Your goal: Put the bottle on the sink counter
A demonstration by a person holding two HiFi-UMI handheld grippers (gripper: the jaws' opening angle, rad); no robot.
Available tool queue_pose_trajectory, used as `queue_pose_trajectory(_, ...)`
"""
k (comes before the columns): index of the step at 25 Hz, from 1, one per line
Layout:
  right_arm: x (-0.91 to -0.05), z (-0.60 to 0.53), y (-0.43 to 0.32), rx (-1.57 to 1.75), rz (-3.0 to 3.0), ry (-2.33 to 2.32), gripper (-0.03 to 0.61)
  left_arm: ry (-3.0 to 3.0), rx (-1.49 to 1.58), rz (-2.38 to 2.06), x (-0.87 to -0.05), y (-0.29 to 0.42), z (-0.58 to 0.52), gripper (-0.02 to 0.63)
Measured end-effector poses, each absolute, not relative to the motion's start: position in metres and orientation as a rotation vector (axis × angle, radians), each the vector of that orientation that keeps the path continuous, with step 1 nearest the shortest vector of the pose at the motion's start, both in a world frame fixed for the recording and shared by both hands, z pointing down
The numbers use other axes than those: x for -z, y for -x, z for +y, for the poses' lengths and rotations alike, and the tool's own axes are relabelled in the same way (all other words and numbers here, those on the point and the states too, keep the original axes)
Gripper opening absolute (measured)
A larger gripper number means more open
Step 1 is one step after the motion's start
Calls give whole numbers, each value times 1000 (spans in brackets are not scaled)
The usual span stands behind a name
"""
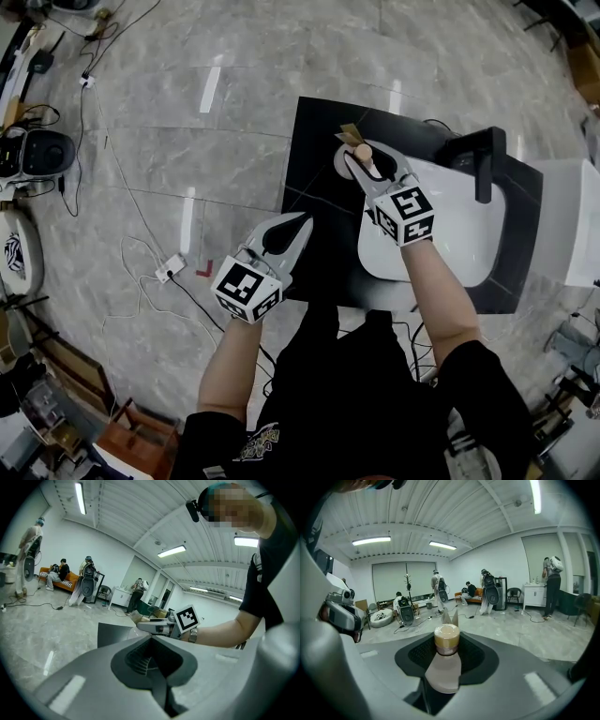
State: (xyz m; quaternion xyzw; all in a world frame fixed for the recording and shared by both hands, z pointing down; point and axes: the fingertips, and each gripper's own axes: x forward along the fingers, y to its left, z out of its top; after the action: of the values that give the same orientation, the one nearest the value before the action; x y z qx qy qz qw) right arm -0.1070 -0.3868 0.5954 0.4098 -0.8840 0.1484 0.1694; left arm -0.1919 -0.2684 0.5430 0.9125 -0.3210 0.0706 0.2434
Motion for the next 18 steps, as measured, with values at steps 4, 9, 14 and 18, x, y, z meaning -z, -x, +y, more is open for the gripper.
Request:
queue_pose_trajectory(4, -599, -396, 117, -403, -2513, -1151, 161, -2483, -182, -890, -545, 198, -271, 0)
queue_pose_trajectory(9, -601, -407, 127, -362, -2515, -1139, 161, -2475, -187, -892, -548, 203, -270, 0)
queue_pose_trajectory(14, -603, -418, 133, -343, -2519, -1143, 161, -2471, -197, -893, -551, 208, -264, 0)
queue_pose_trajectory(18, -603, -421, 138, -336, -2519, -1141, 161, -2467, -200, -898, -550, 214, -262, 0)
